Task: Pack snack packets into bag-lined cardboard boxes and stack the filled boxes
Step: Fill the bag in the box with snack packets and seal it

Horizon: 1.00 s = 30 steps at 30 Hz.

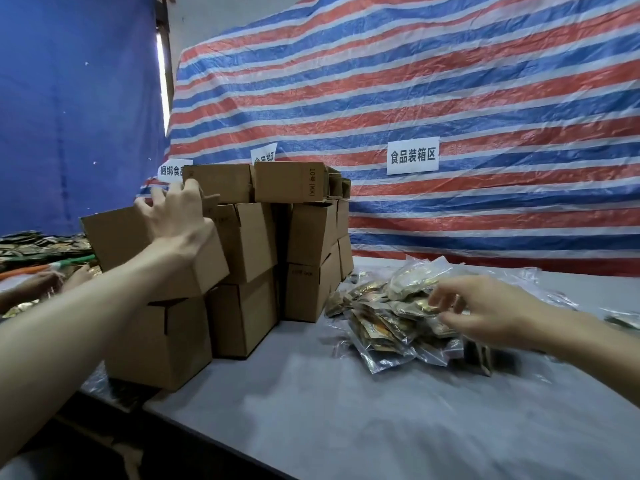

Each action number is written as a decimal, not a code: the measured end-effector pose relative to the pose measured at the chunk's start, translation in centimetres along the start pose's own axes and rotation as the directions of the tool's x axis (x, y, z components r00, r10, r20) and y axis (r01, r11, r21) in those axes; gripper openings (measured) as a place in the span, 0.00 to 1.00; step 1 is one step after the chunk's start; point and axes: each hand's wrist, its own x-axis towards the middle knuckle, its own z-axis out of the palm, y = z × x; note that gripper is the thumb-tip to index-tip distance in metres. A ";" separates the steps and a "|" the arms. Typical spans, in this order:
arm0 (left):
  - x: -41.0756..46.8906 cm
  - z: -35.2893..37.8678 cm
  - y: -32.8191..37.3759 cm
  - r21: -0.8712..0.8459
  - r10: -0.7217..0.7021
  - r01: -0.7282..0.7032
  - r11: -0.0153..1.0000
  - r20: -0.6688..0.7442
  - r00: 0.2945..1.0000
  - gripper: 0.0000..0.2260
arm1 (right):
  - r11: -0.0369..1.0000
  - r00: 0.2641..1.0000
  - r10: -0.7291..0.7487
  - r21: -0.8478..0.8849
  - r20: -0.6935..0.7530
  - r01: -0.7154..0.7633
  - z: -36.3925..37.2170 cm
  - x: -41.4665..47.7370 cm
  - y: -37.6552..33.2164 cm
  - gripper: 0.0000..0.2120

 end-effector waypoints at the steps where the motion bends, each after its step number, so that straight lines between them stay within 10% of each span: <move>1: -0.2 -0.6 0.3 -0.023 0.000 -0.001 1.000 -0.032 0.999 0.16 | 1.000 1.000 -0.005 0.011 -0.024 0.006 -0.1 0.0 0.0 0.06; 13: -5.6 -8.8 6.5 -0.277 0.248 -0.317 0.907 -0.258 0.934 0.16 | 0.996 0.994 -0.048 0.065 -0.100 0.055 -0.1 -1.0 -0.3 0.20; 22: -12.7 -9.5 14.4 -0.495 0.600 -0.712 0.499 -0.396 0.695 0.16 | 0.998 0.996 0.057 -0.001 -0.062 -0.057 -0.2 -3.0 2.5 0.39; 30: -17.5 -2.5 17.8 -0.664 0.708 -0.694 0.278 -0.347 0.615 0.12 | 0.958 0.964 0.265 0.120 -0.027 -0.260 -0.8 -5.7 7.7 0.49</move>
